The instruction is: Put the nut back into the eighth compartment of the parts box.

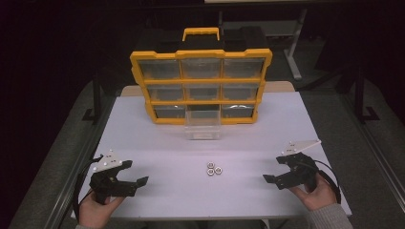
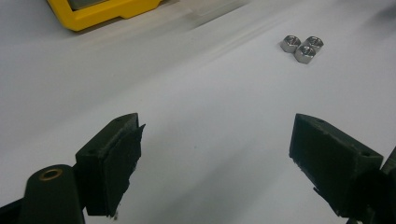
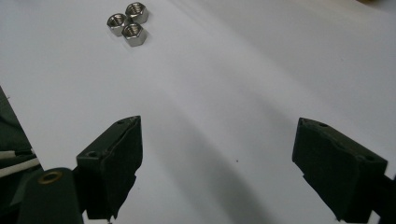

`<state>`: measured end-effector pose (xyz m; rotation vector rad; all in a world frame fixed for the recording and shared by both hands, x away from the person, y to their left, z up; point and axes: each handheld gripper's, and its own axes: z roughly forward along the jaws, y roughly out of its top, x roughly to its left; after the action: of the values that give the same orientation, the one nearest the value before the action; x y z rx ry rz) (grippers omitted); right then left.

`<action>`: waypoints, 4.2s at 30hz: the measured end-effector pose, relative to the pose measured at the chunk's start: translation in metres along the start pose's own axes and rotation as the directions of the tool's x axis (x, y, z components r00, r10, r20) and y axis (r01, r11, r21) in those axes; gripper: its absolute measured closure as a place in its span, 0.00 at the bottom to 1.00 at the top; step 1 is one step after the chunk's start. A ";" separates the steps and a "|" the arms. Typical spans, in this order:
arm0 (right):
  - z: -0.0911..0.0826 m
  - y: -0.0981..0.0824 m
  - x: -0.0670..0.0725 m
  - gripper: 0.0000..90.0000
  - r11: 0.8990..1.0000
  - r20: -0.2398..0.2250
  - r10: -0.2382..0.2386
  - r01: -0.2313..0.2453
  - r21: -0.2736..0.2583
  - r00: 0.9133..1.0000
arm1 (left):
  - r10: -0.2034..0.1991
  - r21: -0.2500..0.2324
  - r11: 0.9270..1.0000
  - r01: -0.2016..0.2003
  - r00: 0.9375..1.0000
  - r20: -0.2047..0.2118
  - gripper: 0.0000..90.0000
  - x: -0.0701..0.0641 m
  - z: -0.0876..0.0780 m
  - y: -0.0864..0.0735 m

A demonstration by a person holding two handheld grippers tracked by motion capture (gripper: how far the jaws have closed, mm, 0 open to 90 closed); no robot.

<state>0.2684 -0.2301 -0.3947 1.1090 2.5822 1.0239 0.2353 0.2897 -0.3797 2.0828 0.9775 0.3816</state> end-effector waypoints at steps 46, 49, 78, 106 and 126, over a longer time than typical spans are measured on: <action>0.023 0.034 0.017 0.19 0.998 -0.098 -0.035 0.040 0.052 0.995 | 0.019 0.016 1.000 -0.019 1.000 0.002 0.18 -0.002 0.002 0.002; 0.029 0.045 0.021 0.20 0.995 -0.107 -0.062 0.069 0.066 0.992 | 0.016 0.015 1.000 -0.016 1.000 0.000 0.18 -0.004 0.001 0.002; 0.084 0.102 0.046 0.40 0.962 -0.194 -0.188 0.221 0.162 0.963 | 0.011 0.012 1.000 -0.011 1.000 0.002 0.19 -0.003 0.000 0.002; 0.135 0.104 0.057 0.71 0.916 -0.246 -0.254 0.314 0.250 0.936 | 0.007 0.010 1.000 -0.007 1.000 -0.001 0.19 -0.002 -0.001 0.003; 0.138 0.104 0.061 0.76 0.892 -0.221 -0.302 0.357 0.279 0.927 | 0.005 0.006 1.000 -0.005 1.000 0.000 0.19 -0.003 -0.001 0.003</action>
<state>0.3378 -0.0633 -0.4243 0.6110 3.0127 0.6697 0.2342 0.2868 -0.3761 2.0912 0.9747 0.3821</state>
